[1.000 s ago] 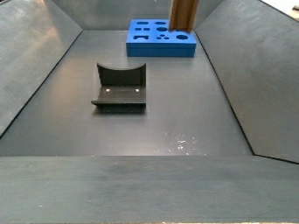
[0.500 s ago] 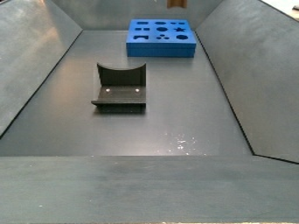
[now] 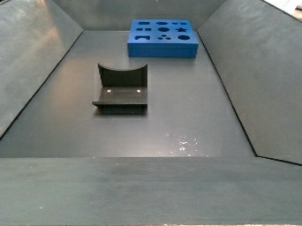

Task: Pick up the arch object. Move up. Rotate the arch object. Move to above the board. Insert the arch object.
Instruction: Insert the arch object.

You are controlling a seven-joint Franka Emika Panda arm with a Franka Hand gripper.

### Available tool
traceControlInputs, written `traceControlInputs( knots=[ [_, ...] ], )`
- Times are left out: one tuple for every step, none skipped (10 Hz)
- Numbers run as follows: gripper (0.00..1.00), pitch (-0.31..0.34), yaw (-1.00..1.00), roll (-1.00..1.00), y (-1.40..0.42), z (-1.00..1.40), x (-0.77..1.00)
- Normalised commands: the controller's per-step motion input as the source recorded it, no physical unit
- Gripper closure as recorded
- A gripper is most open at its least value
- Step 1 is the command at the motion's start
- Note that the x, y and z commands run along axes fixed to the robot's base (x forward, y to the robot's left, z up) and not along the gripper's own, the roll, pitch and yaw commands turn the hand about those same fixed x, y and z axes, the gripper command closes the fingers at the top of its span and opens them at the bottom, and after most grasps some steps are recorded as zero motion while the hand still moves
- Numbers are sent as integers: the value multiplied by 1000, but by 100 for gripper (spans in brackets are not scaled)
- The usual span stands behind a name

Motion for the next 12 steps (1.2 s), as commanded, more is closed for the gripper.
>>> traceControlInputs(
  knots=[
    [100, -17, 0, 0, 0, -3, 0],
    [100, -71, 0, 0, -91, -91, 189],
    [100, -66, 0, 11, -117, -103, 389],
    [100, -59, 0, 20, -123, -109, 409],
    [100, -33, 9, 21, -137, -83, 506],
    [100, 0, 29, 26, -149, -91, 594],
    [100, 0, 57, 34, -117, -129, 617],
    [100, 0, 66, 50, -106, -197, 549],
    [100, 0, 83, 57, -94, -234, 566],
    [100, 0, 91, 67, -103, -260, 700],
    [100, 1, 74, 73, -126, -269, 803],
    [100, 0, 57, 96, -166, -303, 800]
  ],
)
